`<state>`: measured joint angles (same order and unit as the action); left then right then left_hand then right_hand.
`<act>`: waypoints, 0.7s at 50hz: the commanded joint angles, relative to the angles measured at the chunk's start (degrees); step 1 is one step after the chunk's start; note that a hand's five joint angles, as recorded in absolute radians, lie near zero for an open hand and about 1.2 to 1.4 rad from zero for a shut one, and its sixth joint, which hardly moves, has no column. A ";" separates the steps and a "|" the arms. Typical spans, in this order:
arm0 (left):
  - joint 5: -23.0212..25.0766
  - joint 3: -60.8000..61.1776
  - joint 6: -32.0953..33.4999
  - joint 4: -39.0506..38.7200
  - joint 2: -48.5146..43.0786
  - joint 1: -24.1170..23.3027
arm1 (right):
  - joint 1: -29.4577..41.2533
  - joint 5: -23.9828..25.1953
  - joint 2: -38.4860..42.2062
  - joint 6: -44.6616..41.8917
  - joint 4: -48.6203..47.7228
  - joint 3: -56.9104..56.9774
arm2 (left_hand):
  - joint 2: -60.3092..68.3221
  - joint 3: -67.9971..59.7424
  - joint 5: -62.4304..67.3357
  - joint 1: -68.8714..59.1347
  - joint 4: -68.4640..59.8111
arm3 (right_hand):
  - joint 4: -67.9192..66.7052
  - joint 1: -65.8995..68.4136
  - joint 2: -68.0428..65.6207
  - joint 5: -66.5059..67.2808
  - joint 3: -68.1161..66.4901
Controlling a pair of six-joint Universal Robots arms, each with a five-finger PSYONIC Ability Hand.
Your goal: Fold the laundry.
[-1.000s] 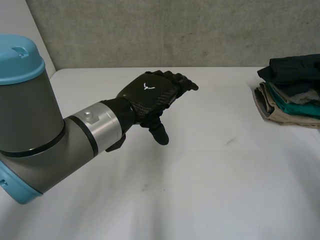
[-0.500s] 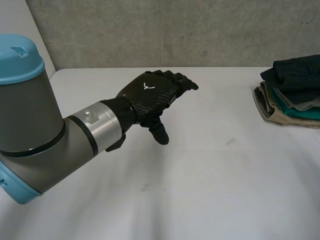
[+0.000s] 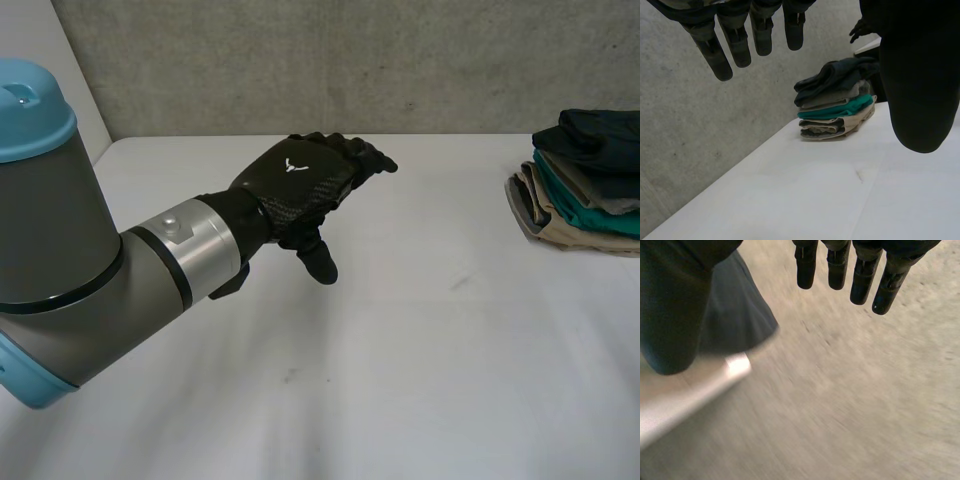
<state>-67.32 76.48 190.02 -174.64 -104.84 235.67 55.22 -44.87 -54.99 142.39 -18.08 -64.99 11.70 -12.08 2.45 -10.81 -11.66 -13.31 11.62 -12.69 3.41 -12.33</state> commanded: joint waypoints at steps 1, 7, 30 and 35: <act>-0.01 -0.45 -0.09 -0.09 1.74 0.23 | 2.41 -25.06 -2.14 -16.53 -1.42 6.80 | -0.31 0.68 -1.06 -0.58 0.26 | 3.31 -1.62 2.69 -3.41 2.33; -1.06 -0.63 -2.28 -1.41 3.50 1.02 | 14.20 -26.50 -9.07 -2.23 -7.58 1.98 | -0.14 0.52 -0.89 -0.75 0.09 | 3.31 -1.62 2.69 -3.41 2.33; -23.21 12.99 -5.01 -11.52 11.32 12.71 | 47.78 -36.86 -28.95 28.56 -10.75 -35.03 | -1.48 1.86 -2.23 0.59 1.44 | 3.31 -1.62 2.69 -3.41 2.33; -23.12 13.17 -5.10 -11.52 11.50 12.62 | 47.70 -39.68 -28.69 28.47 -10.84 -34.86 | -1.49 1.86 -2.23 0.59 1.44 | 3.31 -1.62 2.69 -3.41 2.33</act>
